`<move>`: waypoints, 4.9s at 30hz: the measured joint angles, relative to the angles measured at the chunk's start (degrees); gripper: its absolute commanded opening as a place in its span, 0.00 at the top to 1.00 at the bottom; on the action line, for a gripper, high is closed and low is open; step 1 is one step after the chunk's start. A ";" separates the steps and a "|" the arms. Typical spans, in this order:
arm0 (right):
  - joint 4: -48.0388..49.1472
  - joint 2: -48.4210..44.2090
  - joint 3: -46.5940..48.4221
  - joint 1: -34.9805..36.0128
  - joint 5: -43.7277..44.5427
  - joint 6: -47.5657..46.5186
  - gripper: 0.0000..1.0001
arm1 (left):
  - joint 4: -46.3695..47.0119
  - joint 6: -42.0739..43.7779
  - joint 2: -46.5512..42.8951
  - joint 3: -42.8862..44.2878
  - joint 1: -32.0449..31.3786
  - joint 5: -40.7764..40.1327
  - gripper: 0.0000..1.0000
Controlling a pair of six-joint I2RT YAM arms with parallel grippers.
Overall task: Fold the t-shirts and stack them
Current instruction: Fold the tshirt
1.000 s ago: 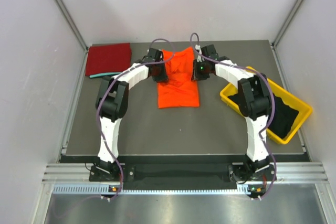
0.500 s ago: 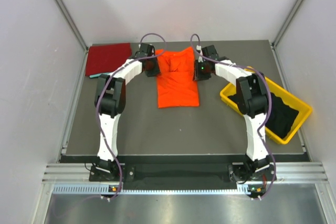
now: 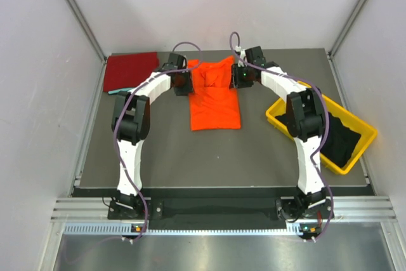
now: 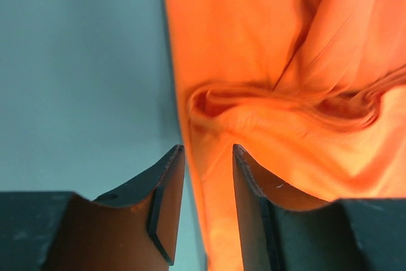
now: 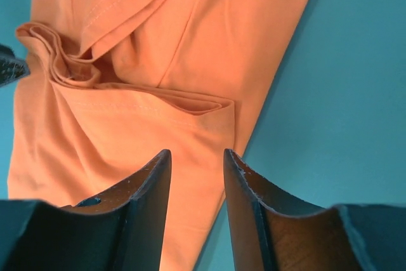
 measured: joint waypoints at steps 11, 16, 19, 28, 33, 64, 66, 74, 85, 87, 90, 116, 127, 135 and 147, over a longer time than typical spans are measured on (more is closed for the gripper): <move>-1.03 4.74 1.66 -0.42 -0.48 -1.97 0.60 | 0.66 0.55 -4.07 -5.90 0.00 2.95 0.57; -0.70 5.79 3.26 -0.42 0.87 -2.40 0.89 | 0.46 0.42 -3.41 -5.70 0.00 3.37 0.88; -0.22 5.92 2.95 -0.42 3.26 -1.86 1.00 | -0.07 0.37 -1.79 -4.57 0.00 2.45 1.00; 5.25 4.57 -1.38 -0.44 5.92 2.80 1.00 | -0.28 -1.01 -0.81 -4.35 -0.26 -1.73 1.00; 5.49 4.35 -1.44 -0.44 5.99 4.24 0.77 | -1.31 -1.29 -0.85 -3.45 -0.31 -2.19 0.68; 12.83 -28.13 -49.07 1.84 -2.05 21.33 0.48 | 17.55 -16.13 -29.92 -49.92 -1.68 13.57 0.52; 14.91 -28.13 -49.77 1.86 -2.27 22.49 0.48 | 18.03 -16.44 -29.64 -49.92 -1.68 12.94 0.52; 17.88 -28.06 -50.64 1.92 -1.46 24.94 0.55 | 20.81 -17.88 -28.11 -49.70 -1.66 13.00 0.63; 17.75 -27.02 -50.64 1.99 -1.33 22.62 1.00 | 17.22 -15.19 -27.63 -47.91 -2.14 8.61 1.00; 17.84 -27.32 -51.19 2.21 -1.18 22.01 1.00 | 15.74 -14.32 -28.59 -47.89 -2.27 7.04 1.00; 17.64 -28.02 -51.80 2.97 -1.09 21.24 1.00 | 14.67 -13.62 -29.44 -47.89 -2.49 6.43 1.00; 16.00 -47.80 -69.79 17.57 9.51 29.59 0.57 | 6.16 -15.15 -51.54 -66.07 -12.46 0.39 0.66; 21.64 -55.25 -77.81 17.68 11.80 43.15 0.50 | 10.40 -22.49 -59.80 -72.70 -12.46 0.76 0.57; 28.85 -55.43 -81.11 17.79 11.91 49.31 0.51 | 14.01 -26.29 -58.95 -74.77 -12.41 1.11 0.56; 33.42 -53.48 -82.03 18.49 13.22 52.78 0.57 | 19.80 -27.82 -55.82 -74.77 -12.41 1.49 0.60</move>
